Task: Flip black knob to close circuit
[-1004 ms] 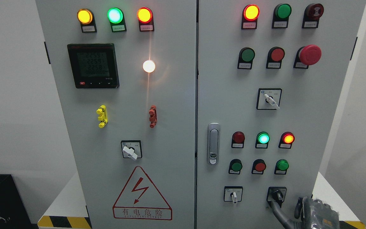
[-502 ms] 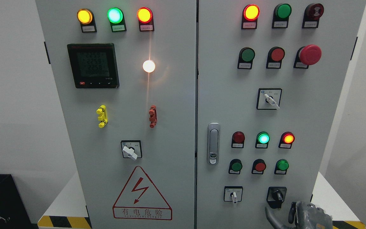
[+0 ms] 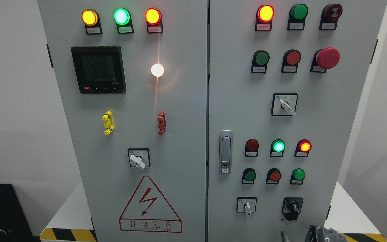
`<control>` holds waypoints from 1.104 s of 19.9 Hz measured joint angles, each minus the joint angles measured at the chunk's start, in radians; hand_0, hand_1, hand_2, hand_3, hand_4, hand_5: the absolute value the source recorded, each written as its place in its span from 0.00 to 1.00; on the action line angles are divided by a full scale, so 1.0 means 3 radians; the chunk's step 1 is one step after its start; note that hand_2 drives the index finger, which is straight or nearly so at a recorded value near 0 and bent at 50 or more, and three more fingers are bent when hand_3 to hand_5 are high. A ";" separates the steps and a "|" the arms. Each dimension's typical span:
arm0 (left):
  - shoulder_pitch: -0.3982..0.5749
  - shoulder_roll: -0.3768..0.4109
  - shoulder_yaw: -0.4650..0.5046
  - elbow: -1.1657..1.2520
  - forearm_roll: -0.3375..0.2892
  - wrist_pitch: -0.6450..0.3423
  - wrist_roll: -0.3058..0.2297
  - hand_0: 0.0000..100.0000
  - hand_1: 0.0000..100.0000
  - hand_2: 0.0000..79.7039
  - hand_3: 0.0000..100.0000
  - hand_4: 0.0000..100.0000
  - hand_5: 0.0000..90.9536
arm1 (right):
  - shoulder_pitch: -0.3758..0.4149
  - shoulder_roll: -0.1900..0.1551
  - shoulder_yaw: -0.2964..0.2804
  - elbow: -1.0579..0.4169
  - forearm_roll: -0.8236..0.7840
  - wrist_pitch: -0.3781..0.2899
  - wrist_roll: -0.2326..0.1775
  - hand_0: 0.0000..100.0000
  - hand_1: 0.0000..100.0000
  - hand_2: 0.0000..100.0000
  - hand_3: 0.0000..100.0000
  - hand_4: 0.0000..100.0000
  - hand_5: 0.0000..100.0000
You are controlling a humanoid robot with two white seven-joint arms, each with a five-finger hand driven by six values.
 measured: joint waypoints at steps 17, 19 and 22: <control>0.0000 0.0000 0.0000 0.0000 0.0000 0.0000 0.0000 0.12 0.56 0.00 0.00 0.00 0.00 | 0.0657 0.0004 0.0063 -0.0362 -0.3182 -0.0651 -0.0032 0.00 0.04 0.12 0.28 0.23 0.18; 0.0000 0.0000 0.0000 0.0000 0.0000 0.0000 0.0000 0.12 0.56 0.00 0.00 0.00 0.00 | 0.0724 0.0002 0.0066 -0.0385 -0.3399 -0.0718 0.0119 0.00 0.02 0.08 0.22 0.17 0.09; 0.0000 0.0000 0.0000 0.0000 0.0000 0.0000 0.0000 0.12 0.56 0.00 0.00 0.00 0.00 | 0.0800 0.0000 0.0070 -0.0411 -0.3619 -0.0794 0.0253 0.00 0.01 0.05 0.17 0.11 0.02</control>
